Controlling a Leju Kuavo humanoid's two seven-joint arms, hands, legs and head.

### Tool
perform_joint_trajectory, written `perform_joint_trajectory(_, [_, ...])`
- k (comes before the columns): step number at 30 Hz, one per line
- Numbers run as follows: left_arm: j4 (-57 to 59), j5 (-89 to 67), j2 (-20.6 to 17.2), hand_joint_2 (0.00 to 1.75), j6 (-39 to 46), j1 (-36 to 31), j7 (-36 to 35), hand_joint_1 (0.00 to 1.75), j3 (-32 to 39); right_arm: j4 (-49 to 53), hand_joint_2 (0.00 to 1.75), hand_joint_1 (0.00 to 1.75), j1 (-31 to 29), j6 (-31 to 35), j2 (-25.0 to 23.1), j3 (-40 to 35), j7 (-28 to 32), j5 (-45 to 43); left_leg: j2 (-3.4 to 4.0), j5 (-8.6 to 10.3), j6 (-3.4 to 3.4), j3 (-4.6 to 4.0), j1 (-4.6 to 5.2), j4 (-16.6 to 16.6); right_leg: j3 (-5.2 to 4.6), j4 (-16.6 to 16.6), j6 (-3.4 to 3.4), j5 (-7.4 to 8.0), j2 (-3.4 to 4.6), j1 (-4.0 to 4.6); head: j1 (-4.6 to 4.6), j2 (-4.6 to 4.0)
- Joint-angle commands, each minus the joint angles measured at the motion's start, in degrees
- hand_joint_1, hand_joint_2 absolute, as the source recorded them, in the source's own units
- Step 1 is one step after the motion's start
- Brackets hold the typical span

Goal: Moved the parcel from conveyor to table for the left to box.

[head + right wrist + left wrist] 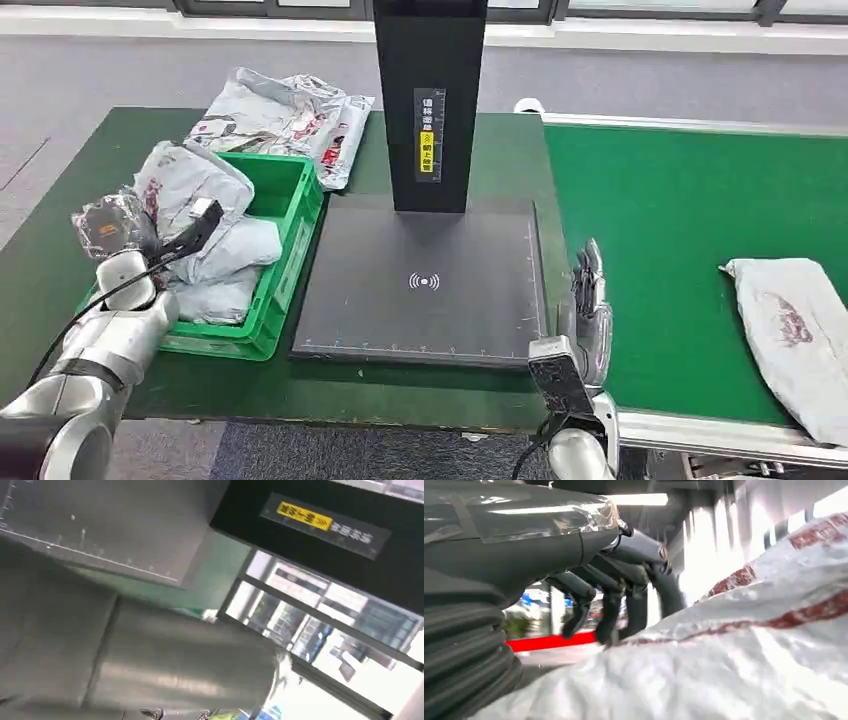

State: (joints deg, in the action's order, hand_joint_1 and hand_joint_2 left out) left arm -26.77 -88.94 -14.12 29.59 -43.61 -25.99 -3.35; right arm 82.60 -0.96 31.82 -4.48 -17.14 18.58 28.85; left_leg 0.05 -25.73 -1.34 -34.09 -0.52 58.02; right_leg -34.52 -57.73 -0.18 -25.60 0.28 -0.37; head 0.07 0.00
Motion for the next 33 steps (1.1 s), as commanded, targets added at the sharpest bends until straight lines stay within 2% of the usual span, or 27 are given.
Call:
perform_joint_trajectory(1, [5.90,3.60,2.64,1.75,9.06,-3.51,7.23,0.00,1.52,0.00,1.75,0.00,0.88,-0.31,0.72,1.27,-0.48,1.16,-0.14,0.01,0.05,0.03,-0.01,-0.04,0.10,0.07,0.04,-0.02,-0.16,0.02,0.00,0.00])
perform_joint_trajectory(6, [-0.70,9.79,5.99,1.75,10.41,-3.48,16.68,0.00,7.93,0.03,1.75,0.00,0.94,-0.08,0.81,1.78,-0.42,1.36,-0.27,0.03,0.05,-0.06,-0.05,0.03,0.06,0.04,0.03,-0.03,-0.29,0.00,-0.02,0.00])
perform_joint_trajectory(9, [-6.02,19.64,8.88,1.75,10.41,-2.78,28.16,0.00,14.07,0.33,1.75,0.00,1.49,0.25,1.28,2.16,0.01,0.90,-0.32,0.05,0.05,-0.10,-0.03,0.03,0.02,0.03,0.03,-0.02,-0.32,-0.03,-0.02,0.00])
perform_joint_trajectory(11, [-5.91,32.11,11.41,1.75,9.99,-3.70,38.58,0.00,17.92,0.49,1.75,0.00,1.68,0.55,1.26,2.61,0.58,0.29,-0.31,0.05,0.06,-0.09,-0.03,0.03,0.04,0.04,0.04,-0.01,-0.31,-0.03,-0.02,0.00])
perform_joint_trajectory(13, [-8.48,45.72,13.04,1.75,8.14,-3.36,46.50,0.00,17.86,0.18,1.75,0.00,1.52,0.71,1.36,2.93,1.23,-0.43,-0.40,0.06,0.07,-0.09,-0.01,0.04,0.06,0.03,0.05,-0.03,-0.40,-0.06,-0.02,0.00])
perform_joint_trajectory(20, [-9.67,48.96,13.03,1.75,8.39,-2.61,47.91,0.00,17.04,-0.29,1.75,0.00,1.19,0.78,1.22,2.97,1.34,-0.60,-0.31,0.04,0.07,-0.03,0.00,0.00,0.12,0.06,0.05,0.00,-0.29,-0.11,0.00,0.00])
perform_joint_trajectory(24, [-13.36,63.21,14.04,1.75,8.19,-1.66,56.04,0.00,17.45,-1.17,1.75,0.00,0.57,1.17,1.25,3.15,2.24,-1.88,-0.16,0.02,0.06,0.00,0.02,-0.01,0.07,0.04,0.03,0.02,-0.16,-0.14,-0.02,0.00])
perform_joint_trajectory(25, [-15.74,70.61,14.93,1.75,5.70,-1.11,58.92,0.00,17.76,-1.90,1.75,0.00,0.17,1.40,1.23,3.56,3.09,-3.05,-0.21,0.04,0.08,0.06,0.00,-0.06,0.16,0.12,0.04,0.02,-0.22,-0.10,0.00,0.00])
perform_joint_trajectory(27, [-18.38,77.34,15.43,1.75,3.90,0.11,59.80,0.00,15.64,-3.33,1.75,0.00,-0.57,1.71,1.14,4.33,4.07,-4.35,-0.23,0.02,0.06,0.01,-0.02,-0.01,0.12,0.09,0.04,0.01,-0.23,-0.05,-0.02,0.00])
perform_joint_trajectory(28, [-18.86,78.17,15.68,1.75,3.67,0.34,59.65,0.00,15.42,-3.65,0.00,0.00,-0.83,1.80,1.17,4.56,4.26,-4.58,-0.25,0.04,0.08,0.04,0.01,-0.06,0.16,0.13,0.05,0.01,-0.25,-0.07,-0.02,0.00])
perform_joint_trajectory(31, [-21.75,85.14,16.17,1.75,3.26,1.97,60.33,0.00,12.71,-5.73,0.00,0.00,-2.44,1.82,1.10,5.73,5.00,-5.20,-0.28,0.11,0.16,0.28,0.00,-0.33,0.46,0.46,0.10,0.10,-0.30,-0.04,0.00,0.00])
perform_joint_trajectory(33, [-22.51,87.35,16.57,1.75,3.12,2.17,60.69,0.00,12.21,-6.46,0.00,0.00,-3.10,1.90,0.99,6.21,5.11,-5.26,-0.20,0.04,0.10,0.07,0.02,-0.09,0.19,0.17,0.08,0.04,-0.19,-0.04,-0.02,0.00])
